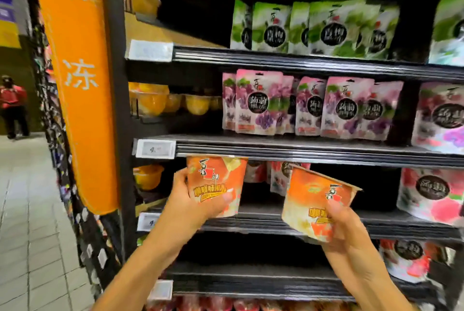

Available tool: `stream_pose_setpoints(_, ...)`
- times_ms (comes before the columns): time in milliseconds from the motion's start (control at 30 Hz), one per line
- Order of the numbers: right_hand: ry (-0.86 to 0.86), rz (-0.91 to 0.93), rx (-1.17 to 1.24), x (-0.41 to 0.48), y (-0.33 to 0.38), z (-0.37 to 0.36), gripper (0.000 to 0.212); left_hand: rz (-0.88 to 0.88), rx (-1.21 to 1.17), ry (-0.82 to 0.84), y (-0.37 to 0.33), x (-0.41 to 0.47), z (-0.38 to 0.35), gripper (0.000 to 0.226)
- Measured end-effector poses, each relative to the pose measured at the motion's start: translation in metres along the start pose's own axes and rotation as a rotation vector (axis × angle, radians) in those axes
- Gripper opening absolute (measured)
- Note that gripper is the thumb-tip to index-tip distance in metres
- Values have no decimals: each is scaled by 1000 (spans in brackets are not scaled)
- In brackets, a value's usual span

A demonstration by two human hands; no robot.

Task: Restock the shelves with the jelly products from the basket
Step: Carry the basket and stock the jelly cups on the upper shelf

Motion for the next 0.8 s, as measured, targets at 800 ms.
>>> stream_pose_setpoints(800,-271,846,-308,150,440,-186,83,-543,186,-44,-253,222,-51,86)
Point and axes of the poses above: each hand's wrist, its own x-axis towards the middle knuckle, its own z-axis out of the back of the hand, y = z × x, the point moved 9 cm from there along x, towards the middle knuckle, and after that the axes turned 8 degrees about -z, right-handed, at the moved point
